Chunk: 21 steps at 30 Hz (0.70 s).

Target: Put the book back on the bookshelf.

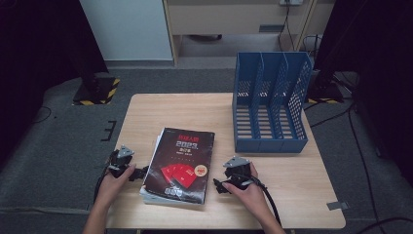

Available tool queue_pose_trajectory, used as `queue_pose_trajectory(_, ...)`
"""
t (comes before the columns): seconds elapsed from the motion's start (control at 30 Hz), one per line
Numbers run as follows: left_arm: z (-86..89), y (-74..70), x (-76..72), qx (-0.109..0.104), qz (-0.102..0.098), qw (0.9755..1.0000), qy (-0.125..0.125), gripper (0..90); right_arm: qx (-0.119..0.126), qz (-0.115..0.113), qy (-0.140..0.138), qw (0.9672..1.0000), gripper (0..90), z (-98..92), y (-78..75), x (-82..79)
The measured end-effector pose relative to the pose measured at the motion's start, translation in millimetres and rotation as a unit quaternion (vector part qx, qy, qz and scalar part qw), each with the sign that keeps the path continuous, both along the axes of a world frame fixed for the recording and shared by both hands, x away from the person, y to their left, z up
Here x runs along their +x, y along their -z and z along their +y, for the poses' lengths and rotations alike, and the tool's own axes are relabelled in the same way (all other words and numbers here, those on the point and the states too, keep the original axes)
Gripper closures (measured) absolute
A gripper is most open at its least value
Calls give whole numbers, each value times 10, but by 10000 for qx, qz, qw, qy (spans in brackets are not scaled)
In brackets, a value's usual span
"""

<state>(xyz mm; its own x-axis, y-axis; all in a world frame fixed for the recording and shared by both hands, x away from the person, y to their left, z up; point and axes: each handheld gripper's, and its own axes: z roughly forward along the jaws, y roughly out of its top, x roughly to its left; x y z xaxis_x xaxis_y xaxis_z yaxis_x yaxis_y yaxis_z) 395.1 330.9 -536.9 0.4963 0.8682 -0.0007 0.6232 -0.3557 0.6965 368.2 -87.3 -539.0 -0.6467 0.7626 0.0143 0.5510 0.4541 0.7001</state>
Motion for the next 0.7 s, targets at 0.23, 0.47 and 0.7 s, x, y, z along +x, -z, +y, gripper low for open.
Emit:
queue_pose_trajectory(0.23,-13,-43,-30,-78,-112,9999,-57,38,-1,1,-3,10000,7,0,0,0)
queue_pose_trajectory(0.47,-34,-225,-66,-285,-419,9985,-188,58,12,12,25,10000,7,-1,-1,-6)
queue_pose_trajectory(0.7,-114,-381,-162,-426,-569,9972,-244,119,7,-22,15,10000,8,-8,1,0)
